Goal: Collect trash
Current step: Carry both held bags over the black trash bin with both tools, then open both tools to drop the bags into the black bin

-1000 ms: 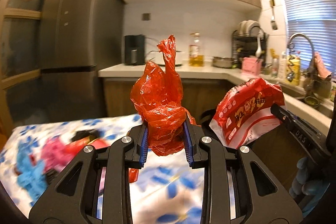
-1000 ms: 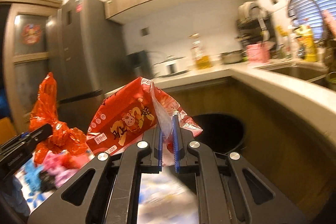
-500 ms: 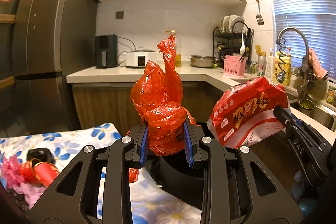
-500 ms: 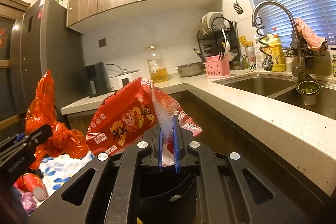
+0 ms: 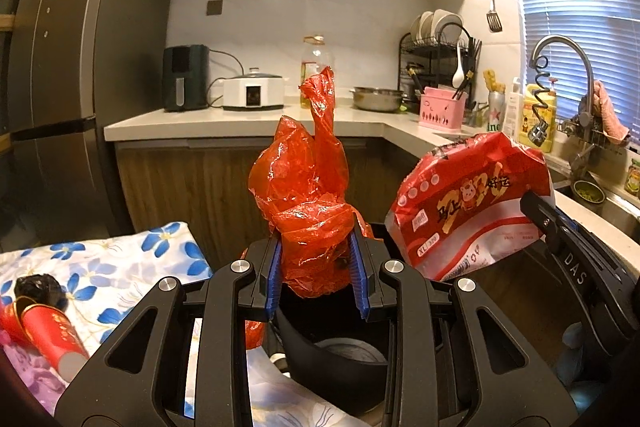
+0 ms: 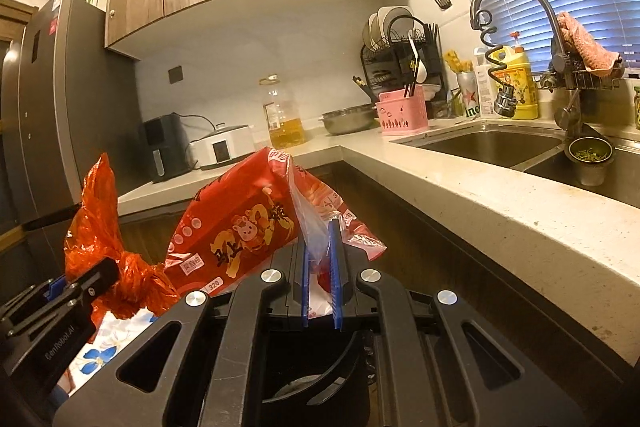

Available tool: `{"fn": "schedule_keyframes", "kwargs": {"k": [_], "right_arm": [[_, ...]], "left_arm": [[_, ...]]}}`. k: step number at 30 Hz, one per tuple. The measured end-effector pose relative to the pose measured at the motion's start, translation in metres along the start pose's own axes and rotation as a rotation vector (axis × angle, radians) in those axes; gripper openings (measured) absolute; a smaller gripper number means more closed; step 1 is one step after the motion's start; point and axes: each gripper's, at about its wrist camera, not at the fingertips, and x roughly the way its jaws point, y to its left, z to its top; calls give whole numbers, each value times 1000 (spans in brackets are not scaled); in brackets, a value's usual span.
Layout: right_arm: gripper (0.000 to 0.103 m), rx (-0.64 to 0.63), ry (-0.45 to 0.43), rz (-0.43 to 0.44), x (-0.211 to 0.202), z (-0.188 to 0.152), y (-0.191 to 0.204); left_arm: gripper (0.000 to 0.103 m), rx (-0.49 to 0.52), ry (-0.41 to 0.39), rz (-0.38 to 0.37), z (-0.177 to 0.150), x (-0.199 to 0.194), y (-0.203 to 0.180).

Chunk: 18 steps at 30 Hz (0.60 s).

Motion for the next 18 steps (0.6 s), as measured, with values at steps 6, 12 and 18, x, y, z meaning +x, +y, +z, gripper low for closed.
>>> {"fn": "schedule_keyframes", "kwargs": {"k": [6,12,18], "right_arm": [[10,3,3,-8,8,-1,0],[10,13,12,-17,17,-3,-1],[10,8,21,-7,25,-6,4]], "left_arm": [[28,-1,24,-9,-4,16,-3],[29,-11,45,-26,-9,29,-5],[35,-17,58,-38,-13,40,-6]]}}
